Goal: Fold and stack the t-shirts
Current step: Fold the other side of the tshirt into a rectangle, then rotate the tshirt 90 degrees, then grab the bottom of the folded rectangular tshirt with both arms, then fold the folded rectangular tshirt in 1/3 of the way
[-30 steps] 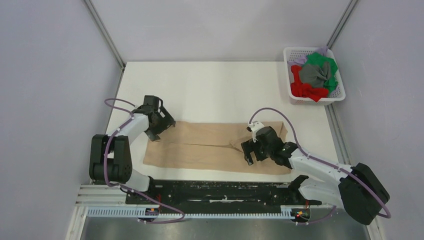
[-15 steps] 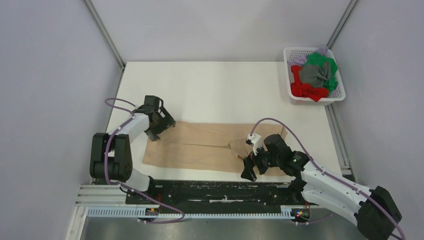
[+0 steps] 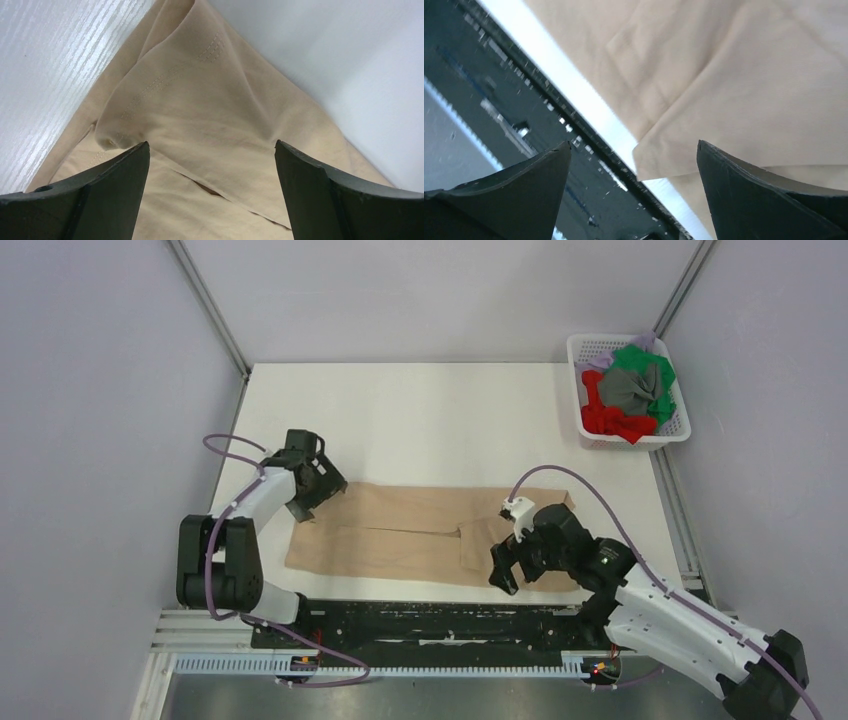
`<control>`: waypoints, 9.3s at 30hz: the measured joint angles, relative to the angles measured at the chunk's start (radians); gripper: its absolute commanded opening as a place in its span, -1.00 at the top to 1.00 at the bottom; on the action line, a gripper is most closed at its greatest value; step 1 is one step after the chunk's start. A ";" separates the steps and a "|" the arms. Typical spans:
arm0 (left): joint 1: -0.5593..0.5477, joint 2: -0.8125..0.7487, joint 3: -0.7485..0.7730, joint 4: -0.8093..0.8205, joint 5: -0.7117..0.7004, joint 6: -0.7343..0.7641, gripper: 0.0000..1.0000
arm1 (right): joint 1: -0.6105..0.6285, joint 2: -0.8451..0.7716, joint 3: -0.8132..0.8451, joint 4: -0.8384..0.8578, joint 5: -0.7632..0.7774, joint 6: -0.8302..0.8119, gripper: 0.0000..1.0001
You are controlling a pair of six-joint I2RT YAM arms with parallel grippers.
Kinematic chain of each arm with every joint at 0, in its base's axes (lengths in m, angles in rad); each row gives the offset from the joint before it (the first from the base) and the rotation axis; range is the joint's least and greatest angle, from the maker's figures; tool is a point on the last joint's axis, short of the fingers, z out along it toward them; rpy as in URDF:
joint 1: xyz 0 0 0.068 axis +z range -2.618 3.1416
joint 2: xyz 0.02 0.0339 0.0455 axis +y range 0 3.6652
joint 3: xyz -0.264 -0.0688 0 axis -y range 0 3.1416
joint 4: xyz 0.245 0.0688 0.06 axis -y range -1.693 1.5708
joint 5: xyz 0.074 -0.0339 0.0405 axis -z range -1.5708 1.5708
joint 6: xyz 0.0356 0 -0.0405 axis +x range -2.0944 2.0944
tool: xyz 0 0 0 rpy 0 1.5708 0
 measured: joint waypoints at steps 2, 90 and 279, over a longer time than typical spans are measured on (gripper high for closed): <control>0.000 -0.014 0.011 -0.014 -0.005 0.000 -0.99 | 0.000 0.016 0.034 -0.004 0.079 0.019 -0.96; -1.125 -0.264 -0.140 0.339 -0.185 -0.334 -0.99 | -0.327 1.743 1.627 0.633 0.194 0.027 -0.96; -0.263 0.752 0.915 0.219 0.425 0.205 -0.99 | -0.397 1.301 0.748 0.916 -0.050 0.233 -0.96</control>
